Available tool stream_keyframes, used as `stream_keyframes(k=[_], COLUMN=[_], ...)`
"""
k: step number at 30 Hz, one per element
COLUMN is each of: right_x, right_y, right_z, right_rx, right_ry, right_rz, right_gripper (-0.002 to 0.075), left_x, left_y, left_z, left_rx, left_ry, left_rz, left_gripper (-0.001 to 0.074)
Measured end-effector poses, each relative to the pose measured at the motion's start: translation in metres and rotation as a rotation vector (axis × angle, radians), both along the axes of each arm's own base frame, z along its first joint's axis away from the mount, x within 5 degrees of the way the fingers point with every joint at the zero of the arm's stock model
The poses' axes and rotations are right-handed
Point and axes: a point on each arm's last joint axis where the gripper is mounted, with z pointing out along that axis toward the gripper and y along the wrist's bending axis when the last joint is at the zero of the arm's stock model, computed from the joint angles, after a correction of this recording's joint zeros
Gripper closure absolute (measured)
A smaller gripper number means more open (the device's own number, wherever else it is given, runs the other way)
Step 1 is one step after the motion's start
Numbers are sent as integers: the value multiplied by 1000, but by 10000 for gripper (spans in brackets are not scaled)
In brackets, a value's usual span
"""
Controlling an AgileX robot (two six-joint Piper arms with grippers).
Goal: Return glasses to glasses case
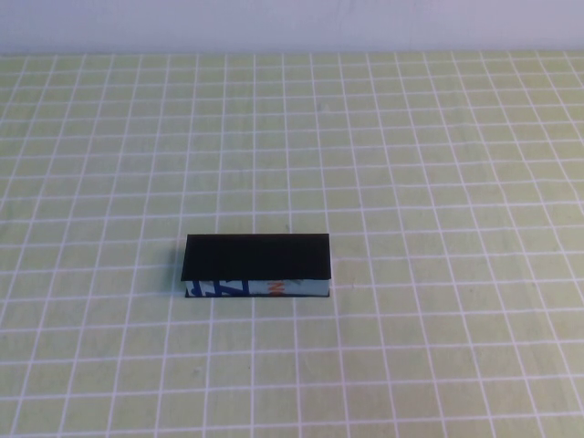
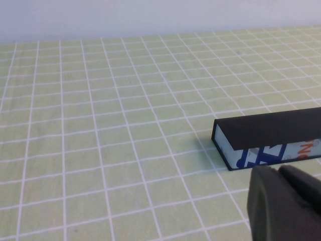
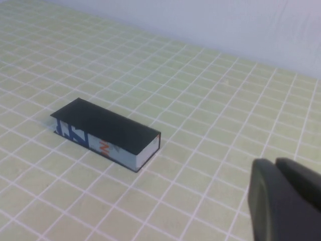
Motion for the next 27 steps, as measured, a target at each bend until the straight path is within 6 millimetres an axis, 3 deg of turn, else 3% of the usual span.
stream_keyframes(k=[9, 27], right_x=[-11, -11], right_y=[-7, -7], right_z=[-34, -38], right_rx=[29, 25], right_ry=[18, 28], right_rz=[-7, -7], right_gripper=[743, 743], left_x=[1, 1], left_y=[0, 0], left_z=[5, 6], left_rx=[-16, -20], left_ry=[-54, -68], left_rz=[-1, -1], left_gripper=[738, 738])
